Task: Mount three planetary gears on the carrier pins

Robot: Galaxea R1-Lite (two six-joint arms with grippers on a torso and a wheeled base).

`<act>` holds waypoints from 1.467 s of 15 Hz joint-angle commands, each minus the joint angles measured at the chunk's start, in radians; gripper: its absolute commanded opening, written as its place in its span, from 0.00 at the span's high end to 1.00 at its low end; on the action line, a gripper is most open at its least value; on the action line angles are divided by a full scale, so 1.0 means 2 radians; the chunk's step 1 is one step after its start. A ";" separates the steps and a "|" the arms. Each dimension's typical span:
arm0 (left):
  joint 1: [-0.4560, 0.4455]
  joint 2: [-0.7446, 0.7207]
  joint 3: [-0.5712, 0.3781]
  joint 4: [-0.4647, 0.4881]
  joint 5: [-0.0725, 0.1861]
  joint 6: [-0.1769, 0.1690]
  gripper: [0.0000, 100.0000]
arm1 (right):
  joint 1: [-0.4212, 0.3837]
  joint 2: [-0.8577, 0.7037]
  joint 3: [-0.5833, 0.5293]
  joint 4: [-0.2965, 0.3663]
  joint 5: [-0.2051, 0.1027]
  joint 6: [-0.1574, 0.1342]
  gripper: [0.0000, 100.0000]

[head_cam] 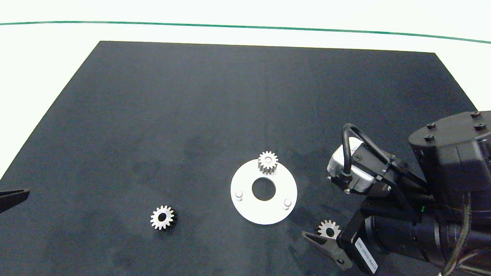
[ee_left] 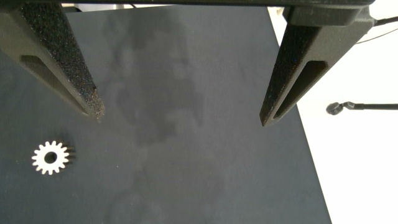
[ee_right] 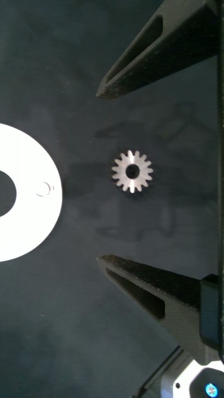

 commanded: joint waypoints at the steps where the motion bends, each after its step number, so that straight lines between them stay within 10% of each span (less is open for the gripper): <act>1: 0.000 -0.003 0.000 0.002 0.000 0.002 0.00 | 0.002 0.003 0.001 0.001 0.000 0.000 0.00; 22: -0.003 -0.006 0.001 0.002 0.000 0.002 0.00 | -0.018 -0.017 0.068 -0.016 -0.009 0.001 0.00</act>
